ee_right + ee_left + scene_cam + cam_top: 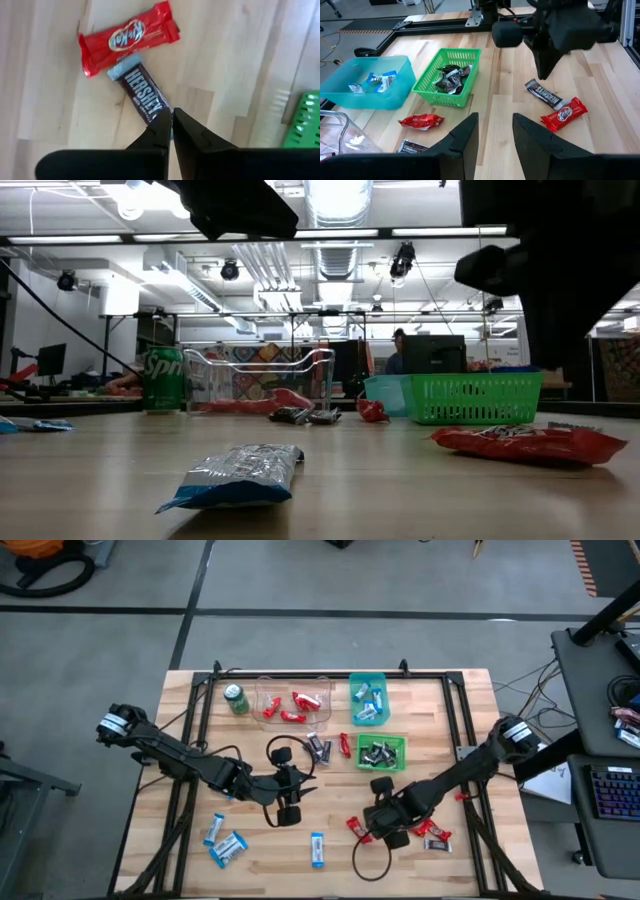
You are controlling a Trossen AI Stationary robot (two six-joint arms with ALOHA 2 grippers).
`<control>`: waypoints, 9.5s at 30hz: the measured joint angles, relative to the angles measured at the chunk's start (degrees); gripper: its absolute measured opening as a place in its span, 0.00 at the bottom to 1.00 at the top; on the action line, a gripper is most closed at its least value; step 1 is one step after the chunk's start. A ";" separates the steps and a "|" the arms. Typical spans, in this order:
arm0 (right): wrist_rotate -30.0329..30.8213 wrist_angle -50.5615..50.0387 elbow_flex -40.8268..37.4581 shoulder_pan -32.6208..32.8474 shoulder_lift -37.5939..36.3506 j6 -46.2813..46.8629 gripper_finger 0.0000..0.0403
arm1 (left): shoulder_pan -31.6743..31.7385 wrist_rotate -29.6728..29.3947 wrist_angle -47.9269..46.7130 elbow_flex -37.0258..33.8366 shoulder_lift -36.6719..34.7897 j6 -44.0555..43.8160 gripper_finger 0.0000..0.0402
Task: Sort candy
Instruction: Put the brown chocolate bar into the green bin, then put the white chocolate bar into the blue bin
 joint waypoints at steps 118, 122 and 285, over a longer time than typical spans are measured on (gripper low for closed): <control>24.01 16.26 -24.61 -26.00 -24.10 31.63 0.19 | -2.14 -4.48 3.34 0.35 4.63 4.28 0.15; 24.01 16.24 -24.61 -26.00 -24.10 31.34 0.23 | -2.14 -4.48 3.29 0.35 4.63 4.25 0.15; 5.34 62.67 -14.16 -7.59 -3.95 -32.31 0.23 | 4.28 22.93 19.05 -6.95 8.59 7.43 0.04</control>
